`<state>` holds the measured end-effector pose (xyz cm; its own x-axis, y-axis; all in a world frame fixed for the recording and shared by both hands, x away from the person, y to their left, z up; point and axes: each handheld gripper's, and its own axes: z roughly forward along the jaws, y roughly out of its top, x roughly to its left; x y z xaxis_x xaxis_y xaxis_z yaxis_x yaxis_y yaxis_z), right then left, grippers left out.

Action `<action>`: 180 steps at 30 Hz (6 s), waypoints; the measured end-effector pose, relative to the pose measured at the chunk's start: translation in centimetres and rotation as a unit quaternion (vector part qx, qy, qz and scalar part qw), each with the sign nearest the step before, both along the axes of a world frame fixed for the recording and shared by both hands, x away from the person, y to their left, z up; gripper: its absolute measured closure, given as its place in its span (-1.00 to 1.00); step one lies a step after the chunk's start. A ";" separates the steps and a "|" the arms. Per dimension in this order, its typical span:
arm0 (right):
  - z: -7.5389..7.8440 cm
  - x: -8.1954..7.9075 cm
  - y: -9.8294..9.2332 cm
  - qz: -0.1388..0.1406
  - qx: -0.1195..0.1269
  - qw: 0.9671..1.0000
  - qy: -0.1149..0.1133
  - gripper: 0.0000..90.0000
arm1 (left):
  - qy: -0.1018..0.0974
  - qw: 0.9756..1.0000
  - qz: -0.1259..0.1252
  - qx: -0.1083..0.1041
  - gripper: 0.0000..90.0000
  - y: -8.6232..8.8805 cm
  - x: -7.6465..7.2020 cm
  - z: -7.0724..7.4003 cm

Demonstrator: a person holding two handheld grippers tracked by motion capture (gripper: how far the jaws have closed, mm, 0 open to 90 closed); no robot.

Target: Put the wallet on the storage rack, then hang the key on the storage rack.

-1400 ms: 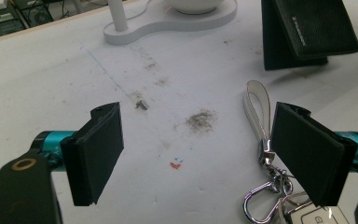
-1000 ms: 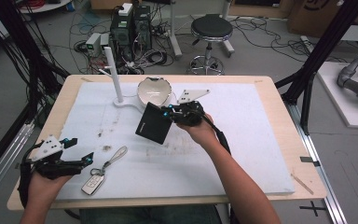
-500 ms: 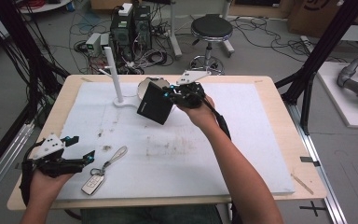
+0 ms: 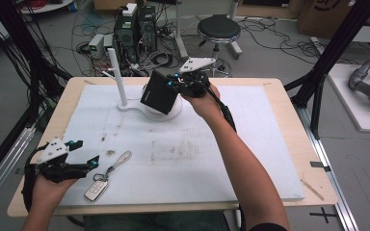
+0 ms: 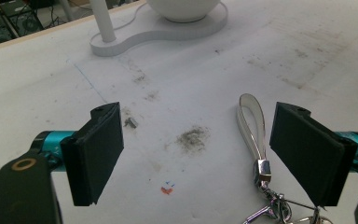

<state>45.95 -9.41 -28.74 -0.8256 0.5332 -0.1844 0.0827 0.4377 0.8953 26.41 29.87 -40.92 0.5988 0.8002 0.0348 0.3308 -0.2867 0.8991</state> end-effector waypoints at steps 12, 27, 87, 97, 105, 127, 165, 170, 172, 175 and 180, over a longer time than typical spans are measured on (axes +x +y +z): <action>0.3 2.2 1.2 -0.017 -0.012 1.000 -0.007 0.89 | -0.001 1.000 0.004 0.003 -0.61 0.1 0.0 0.1; -1.6 5.1 2.2 -0.054 -0.046 0.997 -0.013 0.89 | 0.002 1.000 0.006 0.007 -0.61 0.3 0.1 -0.1; -2.7 0.8 -1.7 -0.068 -0.052 0.996 0.012 -0.26 | -0.001 1.000 -0.024 0.000 -0.61 -1.5 1.6 0.2; -4.2 -2.2 -7.8 -0.088 -0.015 0.995 0.041 -0.32 | 0.000 0.999 -0.034 -0.022 -0.61 -1.9 3.0 0.5; -5.1 -4.1 -10.8 -0.102 0.004 0.994 0.047 -0.33 | -0.002 0.999 -0.039 -0.027 -0.61 -2.2 3.9 0.6; -10.3 -11.4 -19.1 -0.171 0.053 0.982 0.065 -0.56 | 0.000 0.998 -0.059 -0.028 -0.61 -3.7 5.1 0.4; -12.4 -11.3 -20.3 -0.206 0.059 0.975 0.063 -0.56 | 0.037 0.996 -0.085 -0.005 -0.61 -5.0 4.1 -0.6; -12.4 -11.1 -20.2 -0.202 0.057 0.976 0.065 -0.56 | 0.056 0.995 -0.086 -0.003 -0.61 -4.6 3.6 -1.1; -12.5 -11.1 -20.1 -0.202 0.056 0.976 0.066 -0.56 | 0.063 0.994 -0.090 0.003 -0.61 -4.8 3.5 -1.3; -12.5 -11.0 -20.0 -0.198 0.055 0.976 0.068 -0.56 | 0.072 0.992 -0.098 0.025 -0.61 -5.0 3.3 -1.5; -12.6 -11.0 -19.9 -0.195 0.053 0.977 0.073 -0.56 | 0.094 0.989 -0.101 0.048 -0.61 -5.3 3.3 -2.0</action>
<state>34.98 -29.30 -41.32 -0.5687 0.8225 -0.0064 0.3553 0.2527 0.9000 29.75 24.60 -42.94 0.7495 0.6616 -0.0229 0.4174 -0.4453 0.7921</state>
